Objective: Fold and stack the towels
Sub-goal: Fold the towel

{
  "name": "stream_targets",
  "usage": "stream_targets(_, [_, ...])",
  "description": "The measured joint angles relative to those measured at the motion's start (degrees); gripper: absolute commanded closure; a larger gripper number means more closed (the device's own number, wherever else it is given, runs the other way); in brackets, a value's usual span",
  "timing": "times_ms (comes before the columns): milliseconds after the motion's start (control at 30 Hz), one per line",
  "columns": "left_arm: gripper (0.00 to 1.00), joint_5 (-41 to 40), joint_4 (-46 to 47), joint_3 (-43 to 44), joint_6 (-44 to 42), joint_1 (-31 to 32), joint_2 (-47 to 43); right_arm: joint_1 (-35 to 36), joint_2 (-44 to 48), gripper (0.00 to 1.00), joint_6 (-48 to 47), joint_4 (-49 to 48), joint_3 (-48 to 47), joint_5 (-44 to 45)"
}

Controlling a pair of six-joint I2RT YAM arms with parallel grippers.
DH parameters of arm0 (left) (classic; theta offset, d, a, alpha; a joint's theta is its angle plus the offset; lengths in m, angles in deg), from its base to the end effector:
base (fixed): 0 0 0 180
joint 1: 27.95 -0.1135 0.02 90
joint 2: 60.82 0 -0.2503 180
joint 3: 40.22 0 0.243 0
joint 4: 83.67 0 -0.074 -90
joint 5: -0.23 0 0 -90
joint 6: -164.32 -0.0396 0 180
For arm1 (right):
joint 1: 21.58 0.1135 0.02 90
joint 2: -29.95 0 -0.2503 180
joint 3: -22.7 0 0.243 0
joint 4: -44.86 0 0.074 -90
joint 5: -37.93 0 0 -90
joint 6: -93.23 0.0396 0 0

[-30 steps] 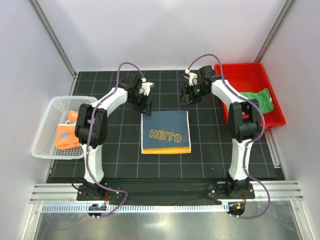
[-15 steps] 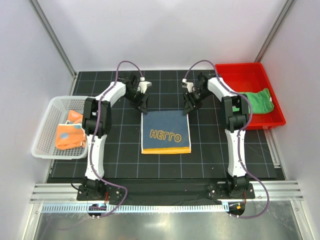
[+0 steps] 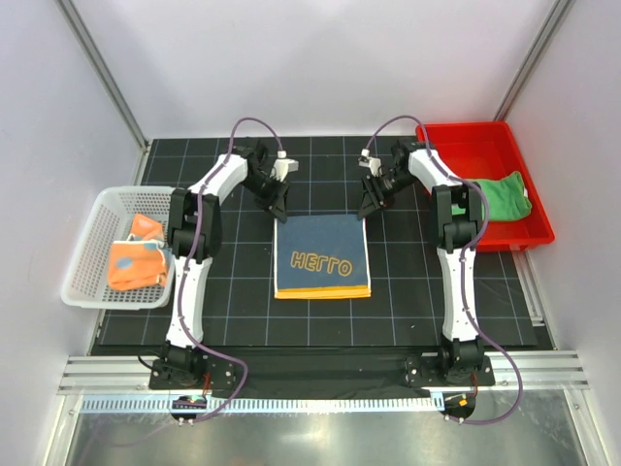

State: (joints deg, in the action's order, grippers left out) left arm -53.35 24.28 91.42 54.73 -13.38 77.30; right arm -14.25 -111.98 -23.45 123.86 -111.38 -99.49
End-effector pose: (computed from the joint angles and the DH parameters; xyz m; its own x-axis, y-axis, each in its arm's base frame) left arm 0.4479 -0.1407 0.1494 -0.7874 0.4834 -0.3824 0.6164 0.6231 -0.4815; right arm 0.4558 0.0880 0.1340 -0.8281 -0.4128 -0.3792 -0.5577 0.5378 0.6323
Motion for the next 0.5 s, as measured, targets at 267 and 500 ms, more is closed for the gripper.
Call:
stream_targets(267, [0.62, 0.96, -3.37, 0.87, -1.53, -0.39, 0.61, 0.00, -1.36, 0.63, -0.22, 0.42, -0.90, -2.71])
stream_targets(500, [0.59, 1.84, -5.25, 1.79, -2.21, -1.64, 1.31, 0.00, -2.73, 0.71, -0.17, 0.48, -1.27, -4.46])
